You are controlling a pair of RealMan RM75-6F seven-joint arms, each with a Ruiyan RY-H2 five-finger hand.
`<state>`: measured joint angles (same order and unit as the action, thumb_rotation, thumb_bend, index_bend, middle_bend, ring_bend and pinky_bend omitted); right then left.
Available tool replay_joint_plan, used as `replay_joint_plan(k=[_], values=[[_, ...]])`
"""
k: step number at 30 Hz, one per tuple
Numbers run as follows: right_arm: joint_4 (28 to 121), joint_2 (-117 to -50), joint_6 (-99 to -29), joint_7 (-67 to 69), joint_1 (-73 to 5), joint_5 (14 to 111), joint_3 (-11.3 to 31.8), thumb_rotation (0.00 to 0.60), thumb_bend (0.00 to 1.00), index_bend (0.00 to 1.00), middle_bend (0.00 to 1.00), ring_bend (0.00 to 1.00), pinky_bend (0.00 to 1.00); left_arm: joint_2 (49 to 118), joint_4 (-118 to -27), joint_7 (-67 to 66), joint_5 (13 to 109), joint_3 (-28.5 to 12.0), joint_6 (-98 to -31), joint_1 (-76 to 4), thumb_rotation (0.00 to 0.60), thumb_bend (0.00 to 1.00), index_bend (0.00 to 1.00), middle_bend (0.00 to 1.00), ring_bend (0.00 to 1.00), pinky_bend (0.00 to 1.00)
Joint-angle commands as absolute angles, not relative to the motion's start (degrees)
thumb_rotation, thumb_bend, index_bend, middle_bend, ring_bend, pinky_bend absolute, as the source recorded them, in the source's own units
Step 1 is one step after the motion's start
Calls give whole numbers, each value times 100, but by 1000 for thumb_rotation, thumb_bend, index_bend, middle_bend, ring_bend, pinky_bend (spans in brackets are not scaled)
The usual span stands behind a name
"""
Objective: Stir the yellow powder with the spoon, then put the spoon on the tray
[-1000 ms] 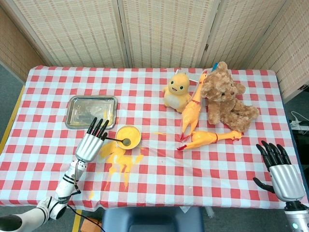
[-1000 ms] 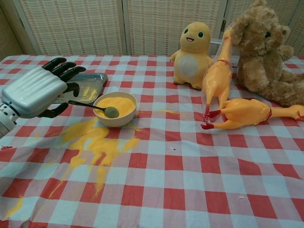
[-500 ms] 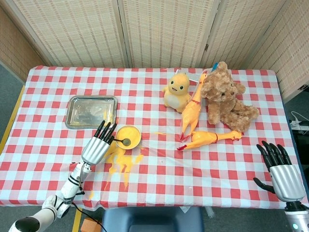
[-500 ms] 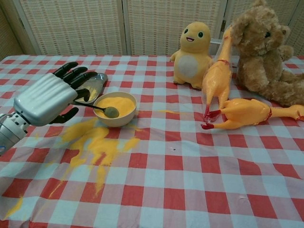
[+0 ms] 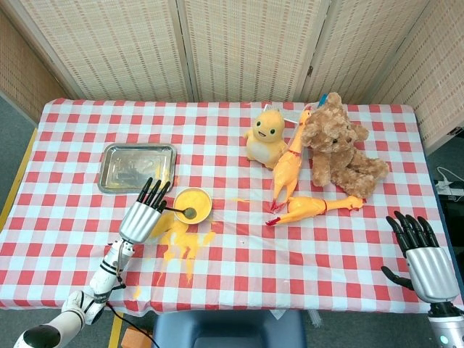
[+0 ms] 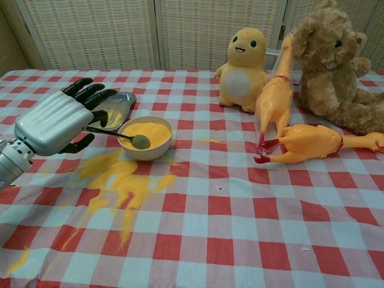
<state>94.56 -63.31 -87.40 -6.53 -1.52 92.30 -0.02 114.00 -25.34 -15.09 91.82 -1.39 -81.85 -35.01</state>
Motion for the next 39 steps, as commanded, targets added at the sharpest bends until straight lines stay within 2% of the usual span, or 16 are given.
replay_joint_plan(k=[1, 20, 31, 39], values=[[9454, -6338, -8727, -663, -158, 9221, 2, 600, 74, 0, 0, 0, 0, 11406, -2511, -1488, 9182, -147, -8205, -3511, 600, 461, 476, 17, 0, 0], [9458, -6346, -8721, -699, -154, 9200, 9, 600, 74, 0, 0, 0, 0, 11402, -2494, -1400, 9165, -141, -8197, -3499, 600, 463, 523, 37, 0, 0], [9459, -6341, -8746, -693, -144, 9206, 15, 600, 74, 0, 0, 0, 0, 11356, -2575, -1433, 9153, -146, -8206, -3480, 600, 465, 468, 38, 0, 0], [9460, -6346, -8738, -707, -147, 9203, 15, 600, 74, 0, 0, 0, 0, 11342, -2619, -1451, 9146, -156, -8194, -3486, 600, 463, 483, 41, 0, 0]])
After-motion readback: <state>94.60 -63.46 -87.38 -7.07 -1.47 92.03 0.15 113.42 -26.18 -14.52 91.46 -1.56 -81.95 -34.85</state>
